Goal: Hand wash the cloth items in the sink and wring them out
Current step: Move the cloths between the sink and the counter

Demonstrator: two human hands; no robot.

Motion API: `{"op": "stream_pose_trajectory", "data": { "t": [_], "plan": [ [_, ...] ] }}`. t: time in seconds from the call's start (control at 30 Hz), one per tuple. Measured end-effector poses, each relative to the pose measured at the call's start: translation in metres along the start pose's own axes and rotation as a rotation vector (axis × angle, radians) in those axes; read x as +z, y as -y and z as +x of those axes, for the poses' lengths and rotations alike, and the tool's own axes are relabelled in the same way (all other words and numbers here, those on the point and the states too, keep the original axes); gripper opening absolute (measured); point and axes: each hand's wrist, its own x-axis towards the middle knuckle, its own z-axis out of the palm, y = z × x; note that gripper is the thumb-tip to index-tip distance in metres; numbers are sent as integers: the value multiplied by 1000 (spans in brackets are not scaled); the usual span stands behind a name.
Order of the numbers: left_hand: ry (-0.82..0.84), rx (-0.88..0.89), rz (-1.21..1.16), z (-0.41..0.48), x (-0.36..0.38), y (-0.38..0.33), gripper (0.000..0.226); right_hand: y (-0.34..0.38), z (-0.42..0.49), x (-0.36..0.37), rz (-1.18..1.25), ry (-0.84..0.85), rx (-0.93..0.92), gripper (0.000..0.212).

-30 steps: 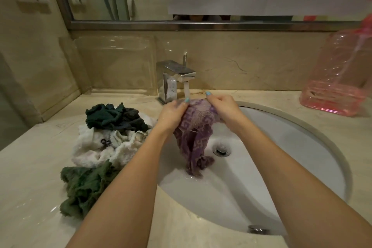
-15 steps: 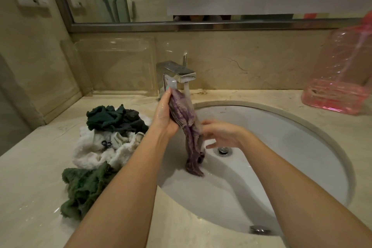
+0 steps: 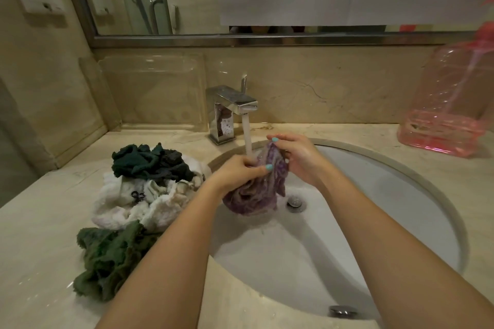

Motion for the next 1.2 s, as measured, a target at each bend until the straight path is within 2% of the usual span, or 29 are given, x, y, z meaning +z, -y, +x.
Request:
{"op": "stream_pose_trajectory", "data": {
  "t": [0.1,0.23,0.33,0.43,0.53,0.6,0.67,0.73,0.8,0.87,0.93,1.03,1.13,1.2],
  "plan": [
    [-145,14,-301,3,-4,-1,34,-3,1,-3,-13,57,12,26],
    [-265,73,-613,5,-6,-3,18,-12,-7,-2,-406,244,169,21],
    [-385,92,-731,7,-7,-3,23,-20,-6,-5,-460,201,184,14],
    [-462,99,-769,7,-7,-6,24,-20,-4,-2,-259,142,118,14],
    [-495,114,-708,7,0,-11,24,-12,-3,17,-13,-51,-65,12],
    [-497,122,-620,8,9,-15,22,-9,-3,36,-112,-115,-166,19],
    [-526,83,-594,8,17,-19,21,-11,-7,57,-228,-94,-227,23],
    [-569,16,-624,8,21,-22,24,-11,-8,70,-319,-95,-231,26],
    [-568,5,-630,5,27,-23,28,-8,-3,73,-372,-206,-227,33],
    [-558,50,-567,0,38,-28,30,-1,4,67,-268,-395,-140,40],
    [-539,102,-516,-6,49,-35,34,3,5,58,-173,-501,-48,39],
    [-562,82,-451,1,42,-34,37,0,-6,61,-266,-491,-124,37],
    [-627,-14,-550,7,20,-23,24,1,-21,81,-389,-332,-270,44],
    [-639,-8,-539,6,20,-21,25,2,-17,82,-408,-323,-246,45]
  ]
}}
